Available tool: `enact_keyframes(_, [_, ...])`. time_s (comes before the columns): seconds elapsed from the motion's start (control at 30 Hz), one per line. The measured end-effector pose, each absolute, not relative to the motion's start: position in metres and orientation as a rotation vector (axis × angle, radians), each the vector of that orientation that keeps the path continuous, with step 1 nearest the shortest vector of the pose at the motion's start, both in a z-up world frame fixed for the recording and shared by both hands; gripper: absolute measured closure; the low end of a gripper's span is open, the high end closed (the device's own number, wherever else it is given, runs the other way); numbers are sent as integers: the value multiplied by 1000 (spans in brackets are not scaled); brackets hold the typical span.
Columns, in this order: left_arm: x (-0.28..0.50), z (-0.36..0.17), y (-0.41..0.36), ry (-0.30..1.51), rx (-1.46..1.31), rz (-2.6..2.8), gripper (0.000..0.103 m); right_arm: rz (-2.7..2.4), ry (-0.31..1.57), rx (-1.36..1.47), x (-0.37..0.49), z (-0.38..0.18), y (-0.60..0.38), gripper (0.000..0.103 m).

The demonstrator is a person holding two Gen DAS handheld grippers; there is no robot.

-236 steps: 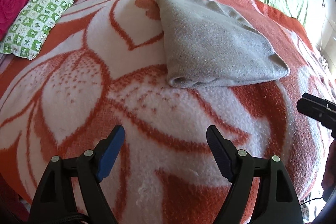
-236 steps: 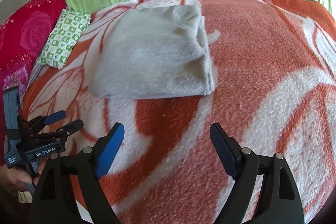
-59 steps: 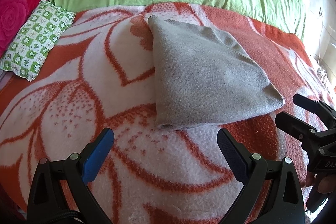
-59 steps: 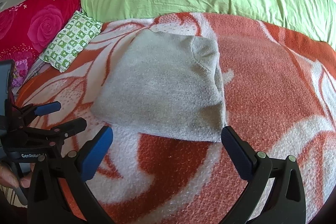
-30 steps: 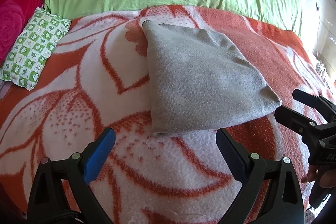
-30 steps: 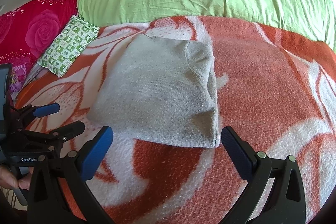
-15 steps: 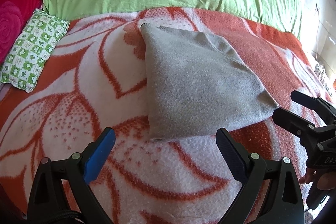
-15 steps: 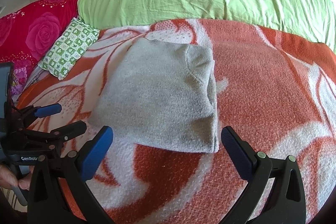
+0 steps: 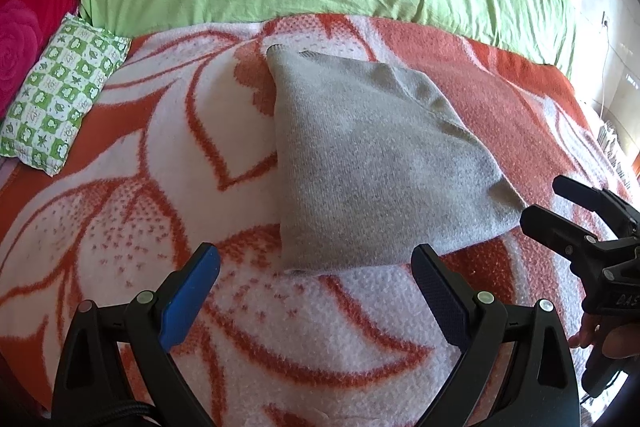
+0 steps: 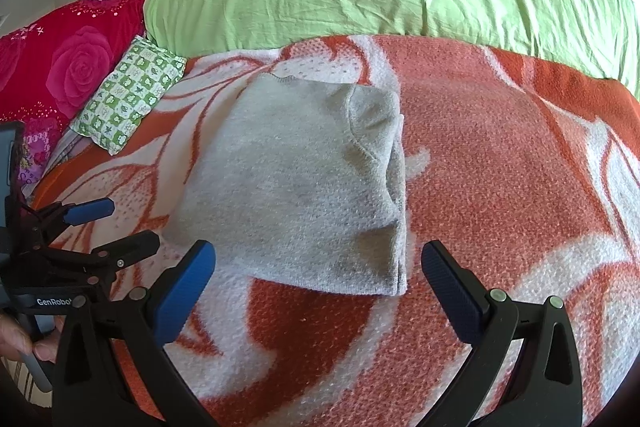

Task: Fold small clothes

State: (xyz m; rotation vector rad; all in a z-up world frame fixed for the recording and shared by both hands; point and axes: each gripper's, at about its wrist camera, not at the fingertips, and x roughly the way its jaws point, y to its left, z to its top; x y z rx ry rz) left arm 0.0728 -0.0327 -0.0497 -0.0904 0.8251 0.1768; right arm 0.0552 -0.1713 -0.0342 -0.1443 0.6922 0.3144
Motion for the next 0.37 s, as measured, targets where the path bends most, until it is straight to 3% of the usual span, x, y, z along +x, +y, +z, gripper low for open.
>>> enact_keyframes(0.37, [83, -47, -29, 826, -99, 189, 7, 322, 695, -139, 62, -33, -172, 0])
